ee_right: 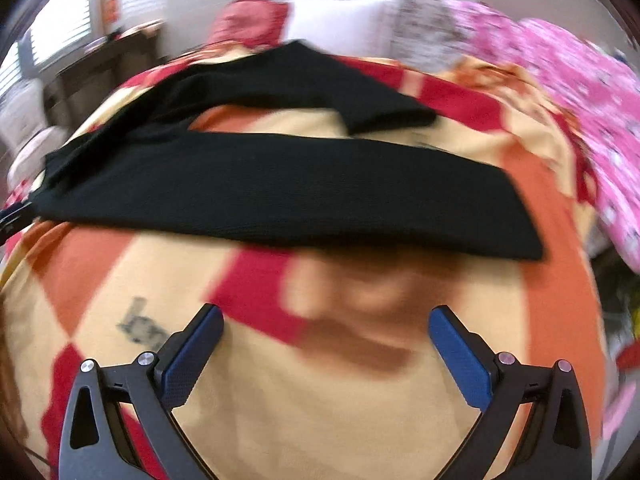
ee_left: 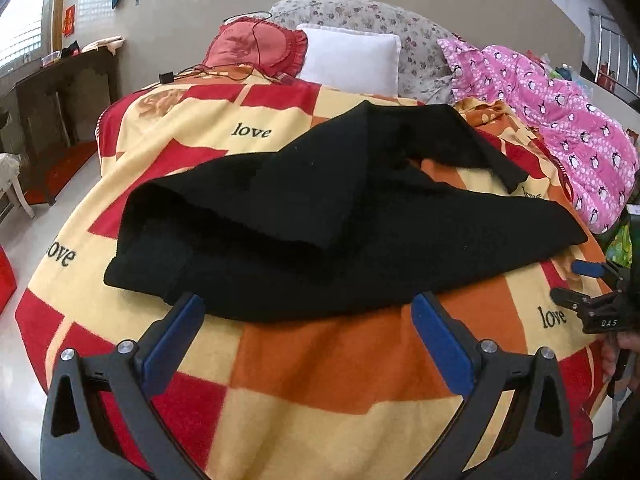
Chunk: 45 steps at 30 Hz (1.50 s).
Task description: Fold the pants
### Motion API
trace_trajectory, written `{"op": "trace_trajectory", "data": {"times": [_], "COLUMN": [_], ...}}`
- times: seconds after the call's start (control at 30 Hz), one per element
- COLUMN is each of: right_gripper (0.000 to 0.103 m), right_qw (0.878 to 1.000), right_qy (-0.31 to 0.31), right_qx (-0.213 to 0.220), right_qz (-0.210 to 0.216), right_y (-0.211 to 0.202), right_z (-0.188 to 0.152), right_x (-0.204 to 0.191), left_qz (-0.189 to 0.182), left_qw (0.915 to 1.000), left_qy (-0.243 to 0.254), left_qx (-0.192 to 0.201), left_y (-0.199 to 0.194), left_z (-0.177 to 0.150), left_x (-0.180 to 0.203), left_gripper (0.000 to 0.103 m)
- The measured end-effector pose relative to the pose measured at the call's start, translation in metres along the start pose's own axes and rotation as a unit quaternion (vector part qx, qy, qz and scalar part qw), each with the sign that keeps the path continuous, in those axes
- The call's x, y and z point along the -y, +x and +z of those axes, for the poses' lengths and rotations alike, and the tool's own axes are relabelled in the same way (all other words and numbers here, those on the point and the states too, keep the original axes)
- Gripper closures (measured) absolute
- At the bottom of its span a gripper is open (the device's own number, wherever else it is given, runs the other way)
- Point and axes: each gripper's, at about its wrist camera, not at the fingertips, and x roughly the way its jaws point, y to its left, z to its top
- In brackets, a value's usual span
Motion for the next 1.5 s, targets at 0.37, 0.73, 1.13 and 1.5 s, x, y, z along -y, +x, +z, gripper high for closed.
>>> {"op": "trace_trajectory", "data": {"times": [0.37,0.73,1.13,1.5], "right_gripper": [0.002,0.003,0.003,0.003], "right_qw": [0.999,0.991,0.99,0.99], "right_qy": [0.029,0.112,0.111,0.113], "right_qx": [0.021,0.059,0.078,0.084], "right_qz": [0.019,0.038,0.026,0.02], "right_y": [0.01,-0.005,-0.011,-0.013], "right_z": [0.015,0.009,0.006,0.005], "right_x": [0.001,0.029,0.027,0.027], "left_qz": [-0.008,-0.016,-0.018,-0.021], "left_qw": [0.9994,0.9985,0.9984,0.9978], "left_qy": [-0.021,-0.03,-0.034,-0.042], "left_qx": [-0.028,-0.042,-0.043,-0.047], "left_y": [0.01,0.016,0.017,0.017], "left_z": [0.0,0.001,-0.001,-0.002], "left_x": [-0.004,-0.006,-0.005,-0.009], "left_gripper": [0.0,0.0,0.0,0.0]}}
